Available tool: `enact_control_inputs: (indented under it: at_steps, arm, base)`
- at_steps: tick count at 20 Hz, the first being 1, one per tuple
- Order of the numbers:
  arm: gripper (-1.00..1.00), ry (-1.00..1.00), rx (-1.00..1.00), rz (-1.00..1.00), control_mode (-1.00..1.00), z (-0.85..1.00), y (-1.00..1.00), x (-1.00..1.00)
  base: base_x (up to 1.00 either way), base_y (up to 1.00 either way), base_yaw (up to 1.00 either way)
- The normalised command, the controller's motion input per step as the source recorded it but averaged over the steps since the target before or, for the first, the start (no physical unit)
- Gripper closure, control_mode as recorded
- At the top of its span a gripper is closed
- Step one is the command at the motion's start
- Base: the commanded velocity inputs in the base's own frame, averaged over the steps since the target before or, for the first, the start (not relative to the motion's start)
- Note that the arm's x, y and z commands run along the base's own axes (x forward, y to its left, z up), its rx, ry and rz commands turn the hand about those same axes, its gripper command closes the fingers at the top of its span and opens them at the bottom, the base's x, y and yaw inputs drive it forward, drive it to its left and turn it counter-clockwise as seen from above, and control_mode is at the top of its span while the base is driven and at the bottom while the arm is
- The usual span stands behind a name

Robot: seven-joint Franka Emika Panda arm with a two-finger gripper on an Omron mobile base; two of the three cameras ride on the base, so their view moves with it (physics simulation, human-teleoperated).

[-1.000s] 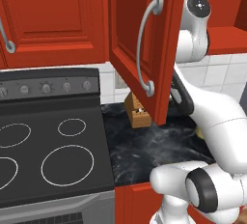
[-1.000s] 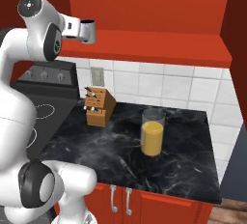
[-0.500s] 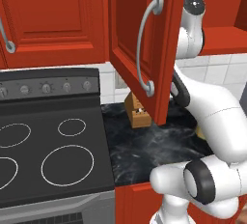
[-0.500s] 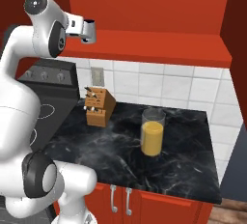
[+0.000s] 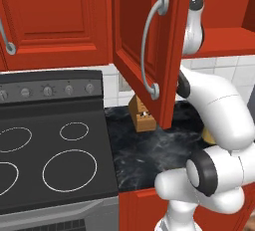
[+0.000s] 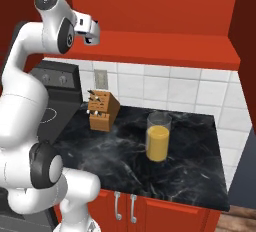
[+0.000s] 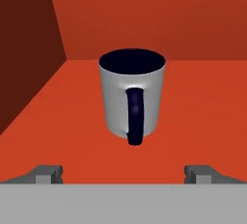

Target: There is a tray on the dining counter. Grab the cup, mug, and pitcher and place them on the tray. The pitcher may be placed next to the tray if it cannot fit the tray.

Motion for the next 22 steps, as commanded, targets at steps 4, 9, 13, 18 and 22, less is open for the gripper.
enact_control_inputs:
  at_steps: [4,9,13,18,22]
  arm:
    - [-1.00,0.05,0.00,0.00,-1.00,0.00,0.00,0.28]
    - [-1.00,0.04,0.00,0.00,-1.00,0.00,0.00,0.19]
    - [-1.00,0.04,0.00,0.00,-1.00,0.00,0.00,0.26]
    - [-1.00,0.01,0.00,0.00,-1.00,-0.02,-0.07,0.10]
    - [-1.00,0.01,0.00,0.00,-1.00,-0.03,-0.06,0.16]
  base:
    - [0.00,0.00,0.00]
    - [0.00,0.00,0.00]
    - [0.00,0.00,0.00]
    - [0.00,0.00,0.00]
    - [0.00,0.00,0.00]
